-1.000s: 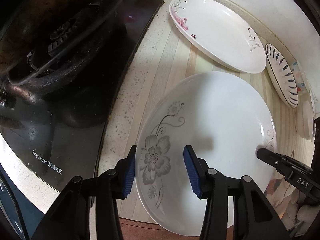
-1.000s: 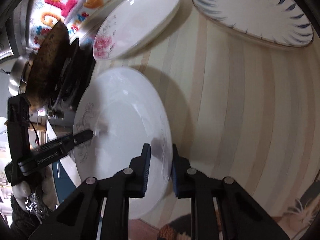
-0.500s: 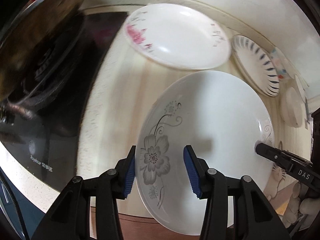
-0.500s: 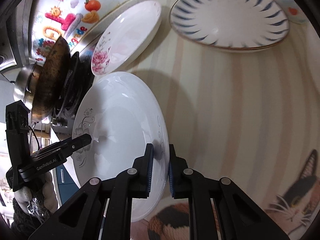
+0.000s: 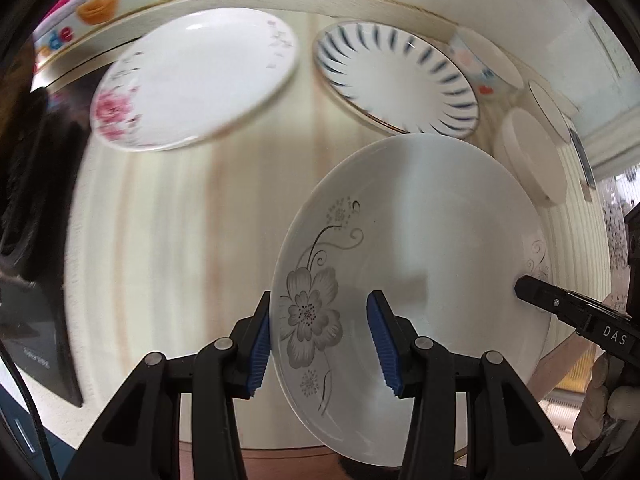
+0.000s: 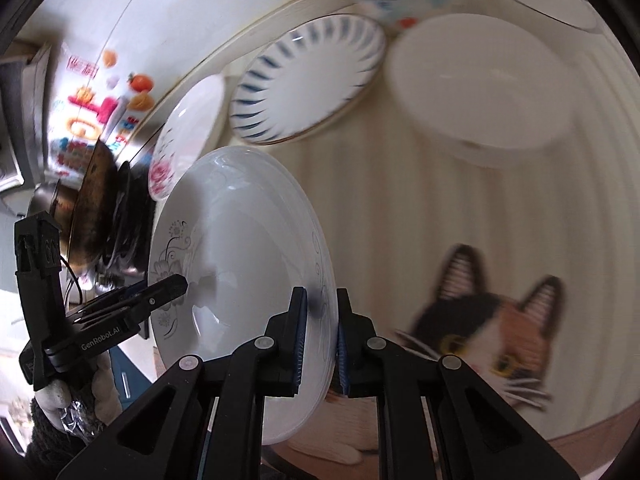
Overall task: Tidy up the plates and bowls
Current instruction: 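Lift the grey-flower plate with both tools and carry it toward the pink-rose plate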
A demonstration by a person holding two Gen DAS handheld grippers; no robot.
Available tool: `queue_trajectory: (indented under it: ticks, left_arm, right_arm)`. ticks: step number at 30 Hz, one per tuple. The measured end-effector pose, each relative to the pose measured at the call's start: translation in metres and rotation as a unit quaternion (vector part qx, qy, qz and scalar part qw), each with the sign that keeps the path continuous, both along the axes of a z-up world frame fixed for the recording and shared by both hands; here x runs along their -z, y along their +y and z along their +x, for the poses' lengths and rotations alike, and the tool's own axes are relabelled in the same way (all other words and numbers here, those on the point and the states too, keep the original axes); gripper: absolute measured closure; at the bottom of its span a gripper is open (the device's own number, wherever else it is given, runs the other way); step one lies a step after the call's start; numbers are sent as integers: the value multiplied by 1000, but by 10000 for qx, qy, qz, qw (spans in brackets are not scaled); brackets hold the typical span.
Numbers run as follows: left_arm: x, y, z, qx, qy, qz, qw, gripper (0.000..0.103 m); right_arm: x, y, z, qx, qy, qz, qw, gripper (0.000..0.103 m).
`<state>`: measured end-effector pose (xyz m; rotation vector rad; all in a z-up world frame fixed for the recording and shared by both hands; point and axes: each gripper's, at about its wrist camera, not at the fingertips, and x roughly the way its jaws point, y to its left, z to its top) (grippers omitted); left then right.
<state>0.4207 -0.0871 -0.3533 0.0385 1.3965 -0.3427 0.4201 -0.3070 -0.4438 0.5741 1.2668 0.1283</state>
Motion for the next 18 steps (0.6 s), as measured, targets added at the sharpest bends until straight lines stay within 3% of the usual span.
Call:
queue_trajectory:
  ticks: [9,18]
  left_arm:
    - [19,-27,4,195,201,137,9995,60]
    - [29,-32,11,214,274,211,9992,60]
  right_arm:
    - [23,-35,-18,308,257,-3,9992,88]
    - [34,-41,-20,396,360,15,9986,88]
